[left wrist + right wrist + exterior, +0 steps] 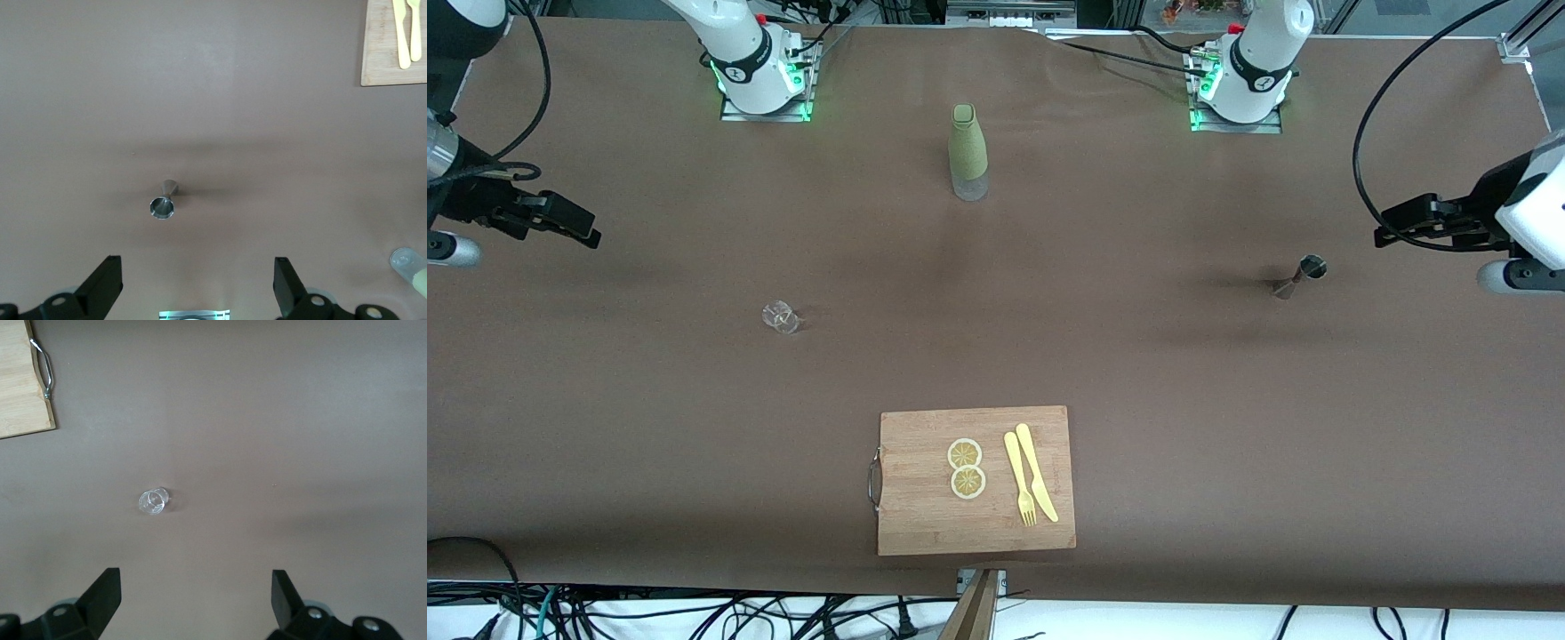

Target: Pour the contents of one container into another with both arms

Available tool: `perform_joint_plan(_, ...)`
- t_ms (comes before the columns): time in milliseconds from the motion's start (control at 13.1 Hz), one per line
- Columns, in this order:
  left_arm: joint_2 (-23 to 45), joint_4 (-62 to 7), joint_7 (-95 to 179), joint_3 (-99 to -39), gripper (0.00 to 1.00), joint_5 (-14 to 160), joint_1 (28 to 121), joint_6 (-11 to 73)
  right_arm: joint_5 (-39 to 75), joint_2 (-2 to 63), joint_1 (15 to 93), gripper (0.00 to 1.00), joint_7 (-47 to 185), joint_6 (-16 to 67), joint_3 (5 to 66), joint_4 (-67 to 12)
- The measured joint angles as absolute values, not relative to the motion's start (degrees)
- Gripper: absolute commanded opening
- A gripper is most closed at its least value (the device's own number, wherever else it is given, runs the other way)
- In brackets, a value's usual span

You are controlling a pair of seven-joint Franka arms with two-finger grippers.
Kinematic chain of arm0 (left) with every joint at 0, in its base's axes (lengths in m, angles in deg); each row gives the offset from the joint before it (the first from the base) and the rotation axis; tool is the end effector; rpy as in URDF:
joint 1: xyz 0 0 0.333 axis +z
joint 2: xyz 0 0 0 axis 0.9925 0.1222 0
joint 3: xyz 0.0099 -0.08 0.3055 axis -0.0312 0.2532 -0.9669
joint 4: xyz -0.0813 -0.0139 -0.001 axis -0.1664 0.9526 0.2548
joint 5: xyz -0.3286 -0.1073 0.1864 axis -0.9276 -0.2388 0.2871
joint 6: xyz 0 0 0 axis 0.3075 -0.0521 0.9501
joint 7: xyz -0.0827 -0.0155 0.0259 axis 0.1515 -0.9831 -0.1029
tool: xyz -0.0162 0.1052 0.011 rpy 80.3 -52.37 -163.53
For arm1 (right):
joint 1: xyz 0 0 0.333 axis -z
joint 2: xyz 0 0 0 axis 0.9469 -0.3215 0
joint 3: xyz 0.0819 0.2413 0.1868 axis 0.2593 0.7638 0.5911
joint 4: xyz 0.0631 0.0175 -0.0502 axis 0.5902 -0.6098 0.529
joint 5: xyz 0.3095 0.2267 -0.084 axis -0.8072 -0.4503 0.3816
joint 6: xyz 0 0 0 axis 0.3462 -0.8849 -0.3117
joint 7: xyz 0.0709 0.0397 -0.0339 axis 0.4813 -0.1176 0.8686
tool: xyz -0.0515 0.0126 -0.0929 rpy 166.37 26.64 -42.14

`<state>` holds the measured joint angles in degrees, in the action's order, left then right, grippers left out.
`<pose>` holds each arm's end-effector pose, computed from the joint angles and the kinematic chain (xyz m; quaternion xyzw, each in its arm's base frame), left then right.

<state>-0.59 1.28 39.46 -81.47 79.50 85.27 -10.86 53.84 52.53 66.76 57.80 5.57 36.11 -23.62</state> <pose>0.6005 -0.0325 0.6163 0.9961 0.0009 -0.0838 0.0274 0.5668 -0.0020 0.5834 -0.9982 0.0593 0.0036 0.0057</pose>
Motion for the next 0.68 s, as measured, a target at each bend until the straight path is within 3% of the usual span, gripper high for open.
perform_joint_plan(685,-1.85,1.18,39.84,-81.42,1.0,79.5,84.33,-10.84,53.84,52.74,68.7,1.0,57.83,4.58,38.24,-24.12)
